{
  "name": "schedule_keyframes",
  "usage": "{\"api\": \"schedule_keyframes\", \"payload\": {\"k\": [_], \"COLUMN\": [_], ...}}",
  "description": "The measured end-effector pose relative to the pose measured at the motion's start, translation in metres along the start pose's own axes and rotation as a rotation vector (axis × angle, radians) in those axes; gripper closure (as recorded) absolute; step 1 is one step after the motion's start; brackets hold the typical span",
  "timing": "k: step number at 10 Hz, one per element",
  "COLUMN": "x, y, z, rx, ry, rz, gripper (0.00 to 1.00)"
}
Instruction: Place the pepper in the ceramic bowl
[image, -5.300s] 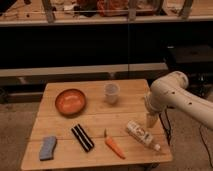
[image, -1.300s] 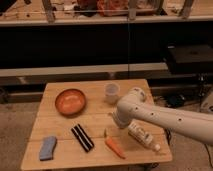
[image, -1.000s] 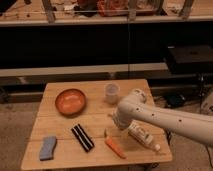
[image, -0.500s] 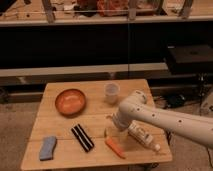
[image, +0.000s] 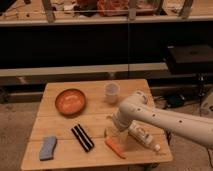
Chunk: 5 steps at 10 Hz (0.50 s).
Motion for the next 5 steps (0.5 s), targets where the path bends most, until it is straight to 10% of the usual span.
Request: {"api": "schedule_keyframes", "payload": {"k": [5], "x": [0.007], "y": [0.034], "z": [0.005], "rx": [0.016], "ry": [0.013], "rz": [0.146], "gripper": [0.20]}}
